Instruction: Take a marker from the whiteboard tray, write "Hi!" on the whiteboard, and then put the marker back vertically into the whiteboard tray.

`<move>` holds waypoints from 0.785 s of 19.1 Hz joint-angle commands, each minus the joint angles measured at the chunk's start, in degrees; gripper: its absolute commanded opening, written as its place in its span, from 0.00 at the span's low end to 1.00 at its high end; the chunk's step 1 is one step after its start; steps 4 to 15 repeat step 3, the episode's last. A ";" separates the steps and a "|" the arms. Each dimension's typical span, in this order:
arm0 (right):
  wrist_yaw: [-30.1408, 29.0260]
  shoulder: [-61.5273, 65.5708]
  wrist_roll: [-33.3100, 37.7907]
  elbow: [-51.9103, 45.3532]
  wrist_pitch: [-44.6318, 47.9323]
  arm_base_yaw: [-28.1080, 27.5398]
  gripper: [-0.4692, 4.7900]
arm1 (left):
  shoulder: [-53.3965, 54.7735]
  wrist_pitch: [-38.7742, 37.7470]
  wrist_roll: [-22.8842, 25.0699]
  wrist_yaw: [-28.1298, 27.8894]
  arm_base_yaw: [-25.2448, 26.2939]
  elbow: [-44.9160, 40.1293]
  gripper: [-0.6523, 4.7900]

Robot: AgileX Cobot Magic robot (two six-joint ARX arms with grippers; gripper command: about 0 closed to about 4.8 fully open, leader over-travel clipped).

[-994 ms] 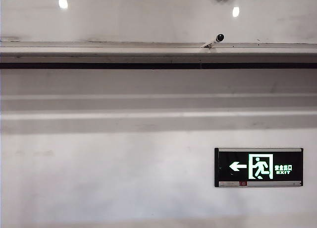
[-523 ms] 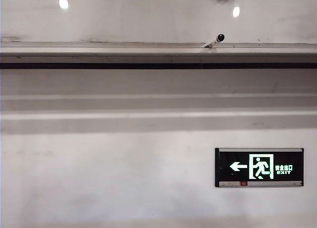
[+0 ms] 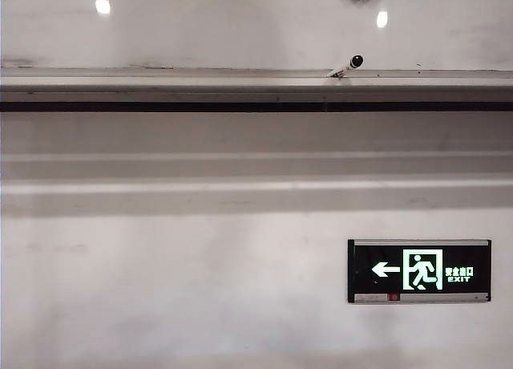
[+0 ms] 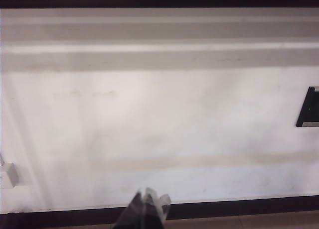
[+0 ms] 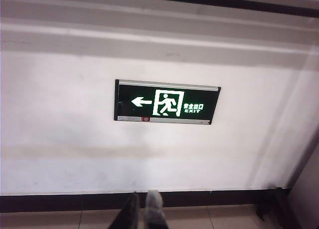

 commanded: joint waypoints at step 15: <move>0.07 -0.07 0.00 0.13 0.70 0.02 0.14 | -0.04 0.77 0.00 -0.15 0.07 0.02 0.11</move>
